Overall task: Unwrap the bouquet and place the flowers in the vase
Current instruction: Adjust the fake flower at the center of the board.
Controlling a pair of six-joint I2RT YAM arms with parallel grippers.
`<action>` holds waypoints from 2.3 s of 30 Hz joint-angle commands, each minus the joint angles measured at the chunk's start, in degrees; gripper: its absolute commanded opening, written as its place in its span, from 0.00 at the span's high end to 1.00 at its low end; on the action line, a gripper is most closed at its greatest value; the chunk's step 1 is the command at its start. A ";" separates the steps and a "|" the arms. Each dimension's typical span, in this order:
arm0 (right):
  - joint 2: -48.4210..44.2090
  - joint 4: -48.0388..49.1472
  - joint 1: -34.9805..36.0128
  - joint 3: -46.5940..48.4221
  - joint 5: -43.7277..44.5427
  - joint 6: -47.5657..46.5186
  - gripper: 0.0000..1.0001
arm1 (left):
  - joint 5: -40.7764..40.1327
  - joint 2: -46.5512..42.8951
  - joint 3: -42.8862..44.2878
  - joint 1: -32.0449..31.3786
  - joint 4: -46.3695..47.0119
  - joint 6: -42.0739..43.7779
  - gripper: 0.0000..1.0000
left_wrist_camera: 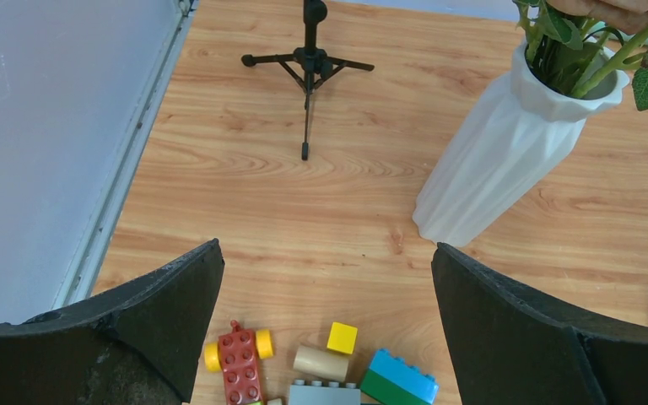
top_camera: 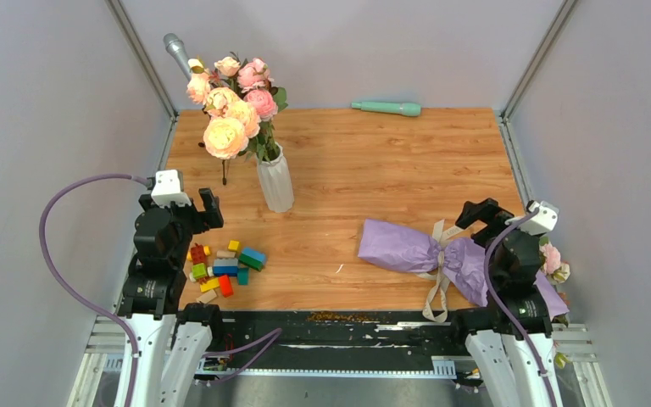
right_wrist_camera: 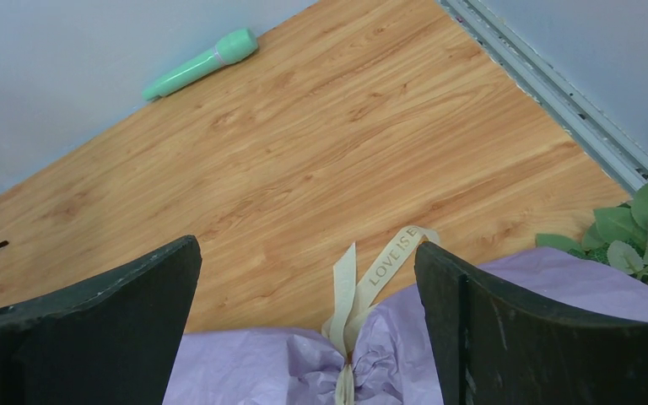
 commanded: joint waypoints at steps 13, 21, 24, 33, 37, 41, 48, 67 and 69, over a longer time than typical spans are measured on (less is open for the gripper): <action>8.05 -15.48 0.27 4.84 -14.09 20.09 0.02 | 1.71 0.42 -1.03 -1.94 0.77 0.93 0.00; 16.02 -27.98 0.28 7.43 -21.92 36.29 0.02 | 2.81 1.06 -1.51 -3.02 1.27 1.41 0.00; 17.05 -31.68 0.30 7.43 -23.20 42.65 0.01 | 1.83 1.75 -1.58 -3.55 1.16 1.55 0.00; 18.55 -35.88 0.30 3.32 -25.85 60.55 0.02 | -0.23 3.85 -1.58 -6.64 1.02 1.98 0.00; 18.54 -35.47 0.27 1.39 -23.86 66.05 0.03 | -0.66 4.10 -1.65 -8.41 0.94 2.09 0.00; 20.42 -33.34 0.17 0.19 -21.69 69.00 0.03 | -1.43 3.98 -1.58 -9.68 0.85 2.25 0.00; 26.42 -29.63 -0.03 2.41 -14.79 69.60 0.05 | -2.36 3.44 -1.66 -10.98 0.76 2.51 0.00; 41.79 -21.82 -0.32 6.05 -8.71 67.65 0.11 | -3.03 4.58 -1.67 -12.52 1.20 3.24 0.00; 43.35 -21.22 -0.36 6.66 -7.25 66.62 0.12 | -2.93 4.49 -1.67 -12.62 1.27 3.32 0.00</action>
